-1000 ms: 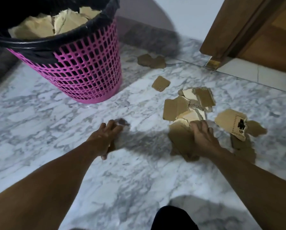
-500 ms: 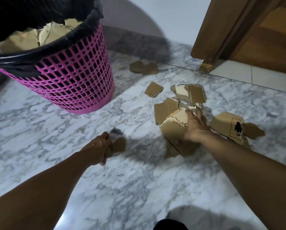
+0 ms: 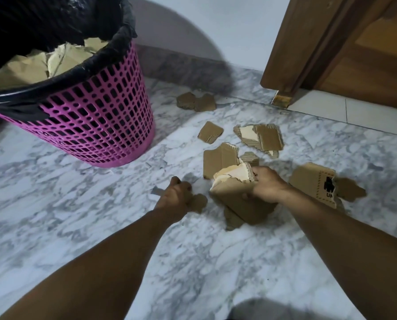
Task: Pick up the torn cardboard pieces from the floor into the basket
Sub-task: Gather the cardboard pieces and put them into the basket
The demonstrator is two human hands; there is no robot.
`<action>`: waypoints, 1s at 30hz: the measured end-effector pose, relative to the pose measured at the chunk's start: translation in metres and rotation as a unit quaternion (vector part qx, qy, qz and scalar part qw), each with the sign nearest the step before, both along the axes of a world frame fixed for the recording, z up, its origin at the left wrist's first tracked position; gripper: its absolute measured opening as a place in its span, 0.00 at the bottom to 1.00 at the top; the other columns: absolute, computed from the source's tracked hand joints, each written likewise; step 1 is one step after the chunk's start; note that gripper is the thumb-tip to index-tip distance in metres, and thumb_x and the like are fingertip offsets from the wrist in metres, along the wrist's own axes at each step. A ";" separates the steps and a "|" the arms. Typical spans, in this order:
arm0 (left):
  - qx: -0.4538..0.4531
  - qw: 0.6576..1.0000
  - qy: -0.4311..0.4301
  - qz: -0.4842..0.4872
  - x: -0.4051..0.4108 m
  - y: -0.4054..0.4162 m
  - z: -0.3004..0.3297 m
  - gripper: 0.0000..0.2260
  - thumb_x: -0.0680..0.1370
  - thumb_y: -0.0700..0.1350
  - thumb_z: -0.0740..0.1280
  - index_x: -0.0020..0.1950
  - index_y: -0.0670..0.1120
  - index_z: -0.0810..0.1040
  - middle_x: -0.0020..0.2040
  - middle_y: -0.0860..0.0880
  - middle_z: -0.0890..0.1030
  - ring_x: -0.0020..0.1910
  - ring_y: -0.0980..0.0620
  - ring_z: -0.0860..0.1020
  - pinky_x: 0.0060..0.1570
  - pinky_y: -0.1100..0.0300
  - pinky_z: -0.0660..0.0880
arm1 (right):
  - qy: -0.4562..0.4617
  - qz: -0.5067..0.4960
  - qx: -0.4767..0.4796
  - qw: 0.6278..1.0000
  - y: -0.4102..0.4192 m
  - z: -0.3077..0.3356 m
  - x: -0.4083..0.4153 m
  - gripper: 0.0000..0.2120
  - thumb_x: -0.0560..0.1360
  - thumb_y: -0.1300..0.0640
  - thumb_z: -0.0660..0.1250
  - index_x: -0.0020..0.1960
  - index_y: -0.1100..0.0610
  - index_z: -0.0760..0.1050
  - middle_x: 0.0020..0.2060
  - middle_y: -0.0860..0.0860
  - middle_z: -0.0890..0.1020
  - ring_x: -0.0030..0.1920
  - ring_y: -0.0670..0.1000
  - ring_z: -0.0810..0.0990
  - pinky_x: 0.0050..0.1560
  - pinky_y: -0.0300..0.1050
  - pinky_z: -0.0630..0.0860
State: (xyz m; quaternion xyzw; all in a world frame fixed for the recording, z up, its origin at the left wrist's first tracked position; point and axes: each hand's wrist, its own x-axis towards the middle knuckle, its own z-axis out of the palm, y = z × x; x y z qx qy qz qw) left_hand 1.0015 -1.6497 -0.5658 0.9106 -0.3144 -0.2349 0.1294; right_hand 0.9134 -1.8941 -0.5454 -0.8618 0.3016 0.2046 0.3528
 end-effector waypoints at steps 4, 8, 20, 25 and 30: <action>-0.036 0.997 0.045 0.056 -0.005 -0.012 -0.006 0.07 0.76 0.40 0.64 0.47 0.42 0.82 0.48 0.49 0.80 0.55 0.49 0.73 0.42 0.67 0.65 | 0.017 -0.008 0.078 0.997 -0.019 0.003 -0.005 0.26 0.62 0.55 0.81 0.58 0.54 0.79 0.53 0.50 0.84 0.54 0.52 0.82 0.60 0.51 0.78; -0.039 0.990 0.068 0.117 -0.005 -0.024 0.002 0.06 0.72 0.42 0.72 0.38 0.46 0.75 0.35 0.50 0.77 0.38 0.51 0.77 0.28 0.68 0.66 | 0.014 -0.067 0.066 0.995 -0.044 0.019 -0.017 0.29 0.64 0.52 0.80 0.64 0.53 0.77 0.57 0.50 0.82 0.57 0.53 0.80 0.61 0.48 0.75; -0.092 0.964 0.186 0.169 0.031 -0.109 0.040 0.08 0.70 0.30 0.70 0.46 0.39 0.82 0.36 0.49 0.75 0.31 0.54 0.70 0.19 0.72 0.63 | 0.025 -0.198 -0.020 0.980 -0.125 0.040 -0.074 0.10 0.70 0.62 0.75 0.50 0.59 0.78 0.46 0.57 0.79 0.51 0.58 0.78 0.44 0.47 0.78; 0.033 0.985 0.081 0.149 0.028 -0.139 0.017 0.32 0.68 0.47 0.76 0.70 0.49 0.68 0.67 0.43 0.67 0.66 0.41 0.65 0.61 0.48 0.70 | 0.118 -0.173 -0.085 0.974 -0.149 0.029 -0.097 0.32 0.68 0.53 0.78 0.68 0.59 0.69 0.60 0.60 0.73 0.64 0.62 0.71 0.56 0.50 0.72; 0.090 0.965 0.042 0.244 0.007 -0.159 0.005 0.56 0.53 0.65 0.78 0.72 0.47 0.54 0.68 0.43 0.59 0.70 0.40 0.58 0.64 0.44 0.63 | 0.144 -0.145 -0.132 0.970 -0.155 0.001 -0.106 0.61 0.55 0.32 0.79 0.77 0.52 0.51 0.70 0.62 0.61 0.70 0.66 0.61 0.70 0.58 0.63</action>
